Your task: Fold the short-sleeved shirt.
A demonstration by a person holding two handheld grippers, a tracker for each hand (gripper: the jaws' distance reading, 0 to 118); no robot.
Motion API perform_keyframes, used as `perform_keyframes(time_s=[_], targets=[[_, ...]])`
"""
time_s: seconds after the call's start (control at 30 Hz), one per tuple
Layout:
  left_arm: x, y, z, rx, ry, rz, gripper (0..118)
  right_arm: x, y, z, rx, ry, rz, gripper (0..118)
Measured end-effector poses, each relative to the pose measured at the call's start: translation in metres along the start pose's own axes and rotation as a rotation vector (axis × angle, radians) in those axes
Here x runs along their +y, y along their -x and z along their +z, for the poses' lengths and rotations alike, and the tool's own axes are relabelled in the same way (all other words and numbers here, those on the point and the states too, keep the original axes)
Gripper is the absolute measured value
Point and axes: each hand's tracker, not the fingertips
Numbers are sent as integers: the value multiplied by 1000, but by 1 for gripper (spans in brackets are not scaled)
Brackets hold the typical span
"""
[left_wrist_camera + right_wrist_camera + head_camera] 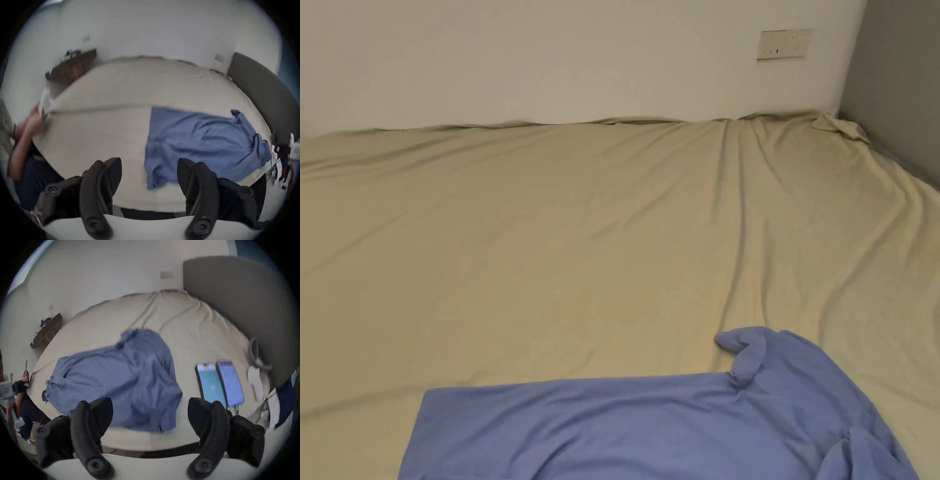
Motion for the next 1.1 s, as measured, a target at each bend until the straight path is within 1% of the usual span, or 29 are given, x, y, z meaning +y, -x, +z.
perform_keyframes(time_s=[0.07,0.1,0.13,0.17,0.2,0.23,0.27,0.3,0.37,0.43,0.53,0.6,0.63,0.67,0.7,0.73,0.77,0.83,0.87,0.93,1.0,1.03,1.07,1.1], targets=[[27,-11,20,-33,-110,-36,81,24,15,6,20,-64,21,103],[37,-17,27,-23,-164,-54,76,33,22,9,51,-102,38,101],[47,-24,30,-15,-206,-73,56,40,29,9,85,-137,58,95],[58,-29,27,-27,-184,-78,4,47,37,7,94,-145,74,63],[64,-31,21,-35,-185,-48,0,51,43,3,86,-137,75,18],[66,-33,17,-62,-227,-15,0,54,47,-4,79,-154,81,2],[71,-39,14,-62,-209,-33,0,55,49,-2,75,-181,81,2],[74,-43,9,-55,-208,-40,0,60,51,-3,100,-163,92,2],[80,-51,0,-28,-210,-72,0,60,55,-9,142,-171,82,2],[91,-44,-19,-42,-196,-72,0,63,57,-11,157,-168,78,2],[110,-38,-59,-62,-148,-66,0,65,61,-15,160,-163,80,2],[123,-32,-95,-87,-75,-40,0,68,60,-18,159,-155,79,2],[129,-29,-117,-91,-36,-28,11,67,62,-22,158,-149,80,2],[132,-25,-140,-94,4,-9,47,69,61,-25,156,-142,80,2],[137,-22,-160,-90,59,-3,73,70,61,-27,153,-136,79,2],[139,-19,-186,-96,126,-3,80,71,60,-31,148,-129,77,2],[138,-19,-207,-79,179,-16,80,72,61,-37,146,-119,76,2],[135,-18,-242,-40,203,-41,80,75,60,-45,142,-102,71,2],[134,-16,-259,-41,250,-49,80,77,60,-50,137,-91,69,2],[126,-13,-284,-18,318,-57,80,80,63,-59,131,-74,69,2],[117,-11,-296,-23,341,-67,79,83,63,-66,126,-62,68,2],[112,-12,-295,-49,347,-67,69,84,66,-70,122,-57,66,2],[104,-17,-288,-65,313,-81,53,85,66,-74,121,-52,65,2],[103,-21,-282,-41,256,-123,44,86,66,-77,117,-48,64,2]])
